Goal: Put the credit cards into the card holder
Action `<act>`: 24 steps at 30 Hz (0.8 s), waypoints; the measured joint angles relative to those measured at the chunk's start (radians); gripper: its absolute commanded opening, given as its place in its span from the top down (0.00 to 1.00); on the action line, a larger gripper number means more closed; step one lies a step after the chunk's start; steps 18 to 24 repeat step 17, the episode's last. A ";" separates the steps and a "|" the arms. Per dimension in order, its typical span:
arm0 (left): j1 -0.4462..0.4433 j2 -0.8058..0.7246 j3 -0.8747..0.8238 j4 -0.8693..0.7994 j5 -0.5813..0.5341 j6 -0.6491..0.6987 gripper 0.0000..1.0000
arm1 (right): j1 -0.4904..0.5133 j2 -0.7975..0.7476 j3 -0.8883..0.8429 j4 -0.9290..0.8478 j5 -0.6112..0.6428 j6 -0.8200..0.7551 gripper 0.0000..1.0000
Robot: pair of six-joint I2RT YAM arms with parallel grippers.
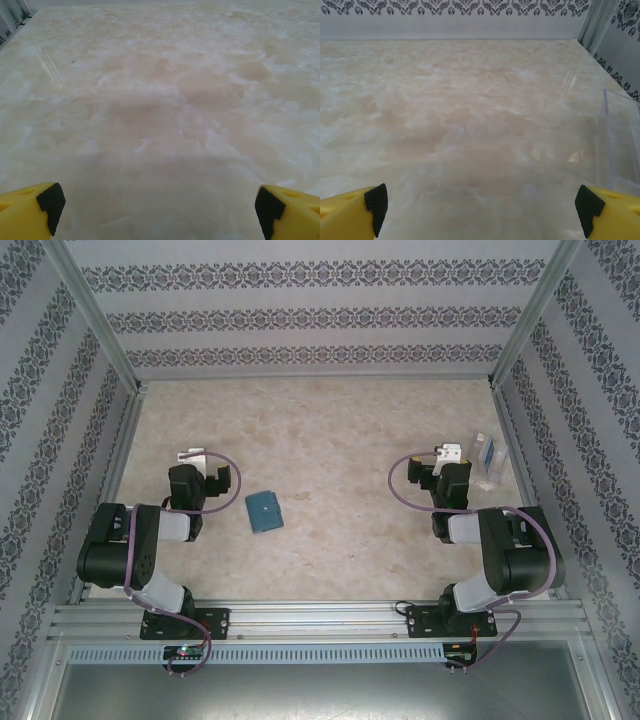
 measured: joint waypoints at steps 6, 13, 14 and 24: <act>0.000 0.000 0.000 0.000 0.000 0.000 0.00 | 0.000 0.000 0.001 -0.003 0.000 0.000 0.02; 0.000 0.000 0.000 0.000 0.000 0.000 0.00 | 0.000 0.000 0.007 -0.011 0.000 0.000 0.02; 0.000 0.000 0.000 0.000 0.000 0.000 0.00 | 0.000 0.000 0.007 -0.011 0.000 0.000 0.02; 0.000 0.000 0.000 0.000 0.000 0.000 0.00 | 0.000 0.000 0.008 -0.011 0.000 0.000 0.02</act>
